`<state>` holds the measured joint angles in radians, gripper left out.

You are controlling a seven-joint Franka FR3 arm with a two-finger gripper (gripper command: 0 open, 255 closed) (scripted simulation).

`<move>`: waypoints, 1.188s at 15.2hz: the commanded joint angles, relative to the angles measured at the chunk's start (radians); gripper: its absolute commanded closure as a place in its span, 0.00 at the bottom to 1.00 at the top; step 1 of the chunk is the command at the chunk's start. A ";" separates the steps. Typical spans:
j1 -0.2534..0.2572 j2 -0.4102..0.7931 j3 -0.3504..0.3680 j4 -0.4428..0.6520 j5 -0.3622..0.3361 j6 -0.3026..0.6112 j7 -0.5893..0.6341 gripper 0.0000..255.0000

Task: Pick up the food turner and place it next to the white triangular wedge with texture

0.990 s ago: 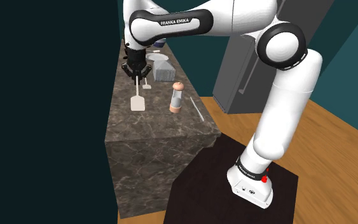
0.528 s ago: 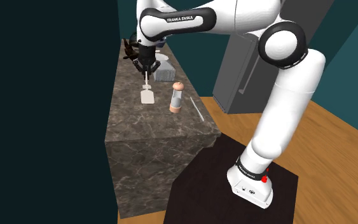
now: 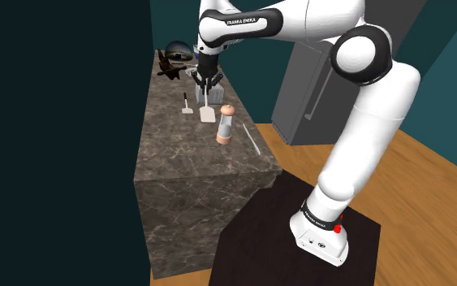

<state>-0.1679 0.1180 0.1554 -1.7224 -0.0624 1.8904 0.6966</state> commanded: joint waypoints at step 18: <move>-0.236 0.242 -0.150 0.339 0.041 -0.083 -0.401 1.00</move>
<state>-0.3909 0.3385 0.0109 -1.4144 -0.0238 1.8159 0.3161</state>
